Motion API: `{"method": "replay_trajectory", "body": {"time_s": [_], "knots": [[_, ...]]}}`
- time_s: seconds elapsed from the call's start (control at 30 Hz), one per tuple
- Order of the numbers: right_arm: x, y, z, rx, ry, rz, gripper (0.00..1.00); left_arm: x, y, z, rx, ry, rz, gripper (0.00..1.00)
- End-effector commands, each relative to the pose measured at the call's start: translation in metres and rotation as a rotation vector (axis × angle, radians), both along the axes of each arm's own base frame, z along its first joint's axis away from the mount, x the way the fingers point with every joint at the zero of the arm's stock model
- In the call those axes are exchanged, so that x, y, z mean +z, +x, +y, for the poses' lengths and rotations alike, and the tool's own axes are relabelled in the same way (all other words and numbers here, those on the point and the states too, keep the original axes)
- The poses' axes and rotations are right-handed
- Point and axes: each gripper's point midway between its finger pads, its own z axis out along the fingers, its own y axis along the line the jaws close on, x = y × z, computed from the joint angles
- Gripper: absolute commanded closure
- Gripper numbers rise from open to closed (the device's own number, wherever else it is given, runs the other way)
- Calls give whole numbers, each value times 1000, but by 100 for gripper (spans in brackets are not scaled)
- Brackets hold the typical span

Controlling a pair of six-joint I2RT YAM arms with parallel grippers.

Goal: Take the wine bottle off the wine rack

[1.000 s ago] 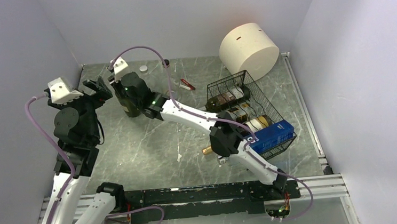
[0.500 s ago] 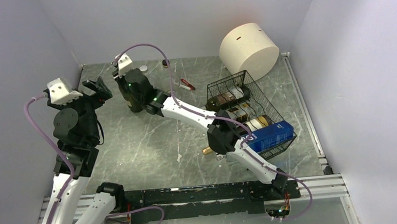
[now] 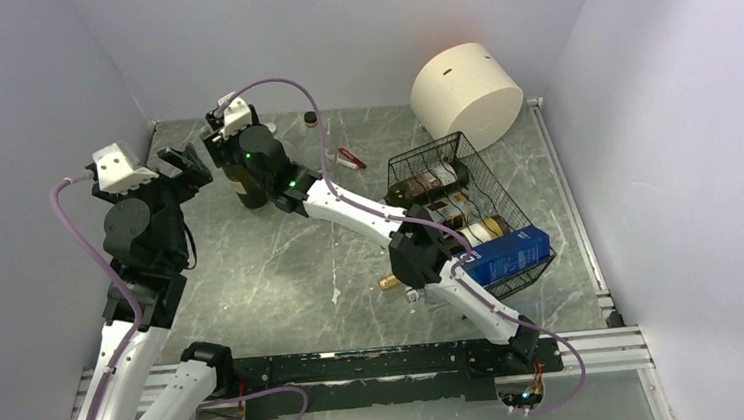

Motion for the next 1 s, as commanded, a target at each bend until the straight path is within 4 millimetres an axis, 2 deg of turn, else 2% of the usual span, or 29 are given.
{"method": "replay_trajectory", "body": {"time_s": [0.0, 0.23, 0.4, 0.53, 0.63, 0.73, 0.77, 0.8, 0.87, 0.97], "knots": [[52, -5, -6, 6, 77, -79, 26, 5, 0, -1, -9, -7, -22, 6], [69, -21, -5, 28, 75, -86, 24, 3, 1, -1, -12, -7, -18, 6], [87, -31, -12, 27, 74, -81, 23, 3, 2, -2, -15, -6, -18, 6], [103, -42, -23, 42, 54, -62, 22, 3, 2, -2, -15, -5, -16, 6], [107, -51, -39, 34, 17, -29, 20, 3, 2, -2, -15, -5, -15, 6], [108, -65, -62, 33, -27, -4, 17, 3, 2, -2, -15, -5, -14, 6], [117, -73, -76, 31, -28, -6, 17, 3, 2, -2, -15, -5, -14, 6], [117, -79, -88, 22, -41, 1, 16, 2, 2, -2, -15, -5, -13, 6], [115, -91, -119, -11, -69, 15, 14, 1, 3, -2, -12, -3, -9, 6], [92, -108, -175, -82, -158, 49, 11, -1, 5, -2, -12, 0, 0, 6]]}}
